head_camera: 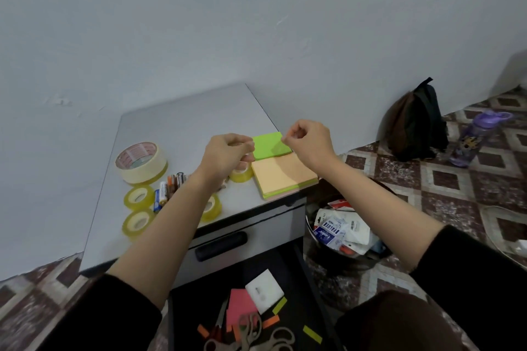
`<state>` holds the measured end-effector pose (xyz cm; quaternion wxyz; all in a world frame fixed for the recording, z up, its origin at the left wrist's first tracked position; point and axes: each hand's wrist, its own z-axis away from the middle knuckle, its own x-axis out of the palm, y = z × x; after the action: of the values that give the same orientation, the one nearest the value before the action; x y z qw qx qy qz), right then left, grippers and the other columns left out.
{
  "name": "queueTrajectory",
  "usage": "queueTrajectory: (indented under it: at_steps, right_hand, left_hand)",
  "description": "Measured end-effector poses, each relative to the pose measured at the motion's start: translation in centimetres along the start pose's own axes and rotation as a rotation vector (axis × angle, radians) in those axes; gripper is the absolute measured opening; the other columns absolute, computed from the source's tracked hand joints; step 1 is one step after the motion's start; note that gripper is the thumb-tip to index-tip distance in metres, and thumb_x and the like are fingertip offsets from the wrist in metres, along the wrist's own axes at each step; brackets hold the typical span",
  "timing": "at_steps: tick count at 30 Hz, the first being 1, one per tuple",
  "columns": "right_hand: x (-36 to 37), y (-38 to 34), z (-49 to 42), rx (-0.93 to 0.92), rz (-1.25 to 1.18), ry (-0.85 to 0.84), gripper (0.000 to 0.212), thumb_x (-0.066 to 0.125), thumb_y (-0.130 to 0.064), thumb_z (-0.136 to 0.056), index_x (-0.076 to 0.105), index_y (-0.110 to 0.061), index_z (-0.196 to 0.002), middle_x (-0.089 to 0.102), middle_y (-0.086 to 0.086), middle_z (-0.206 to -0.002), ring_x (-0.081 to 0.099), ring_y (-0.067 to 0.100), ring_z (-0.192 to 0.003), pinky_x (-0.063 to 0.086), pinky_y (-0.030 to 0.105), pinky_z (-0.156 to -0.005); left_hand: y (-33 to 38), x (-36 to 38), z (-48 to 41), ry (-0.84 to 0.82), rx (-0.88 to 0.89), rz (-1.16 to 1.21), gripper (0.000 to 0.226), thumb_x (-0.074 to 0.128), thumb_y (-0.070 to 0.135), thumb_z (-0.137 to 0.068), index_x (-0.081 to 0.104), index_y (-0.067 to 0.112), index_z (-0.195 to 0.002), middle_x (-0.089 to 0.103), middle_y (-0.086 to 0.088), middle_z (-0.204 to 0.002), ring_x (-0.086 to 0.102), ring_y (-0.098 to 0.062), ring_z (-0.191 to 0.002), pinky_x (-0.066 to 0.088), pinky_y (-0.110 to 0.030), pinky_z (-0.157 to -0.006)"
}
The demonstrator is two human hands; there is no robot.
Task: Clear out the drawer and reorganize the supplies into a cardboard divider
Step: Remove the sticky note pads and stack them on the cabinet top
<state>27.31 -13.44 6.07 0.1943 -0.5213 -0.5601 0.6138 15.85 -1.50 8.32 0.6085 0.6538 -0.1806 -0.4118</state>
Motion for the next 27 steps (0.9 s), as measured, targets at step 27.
queueTrajectory:
  at_steps: [27]
  right_hand:
    - [13.0, 18.1, 19.8, 0.178, 0.5, -0.594, 0.01, 0.063, -0.01, -0.081, 0.072, -0.011, -0.085, 0.07, 0.014, -0.091, 0.064, 0.028, -0.091, 0.051, 0.031, -0.078]
  left_hand:
    - [-31.2, -1.0, 18.0, -0.077, -0.621, -0.122, 0.009, 0.059, 0.009, -0.089, 0.067, 0.009, -0.085, 0.062, -0.003, -0.078, 0.057, -0.011, -0.066, 0.046, -0.021, -0.064]
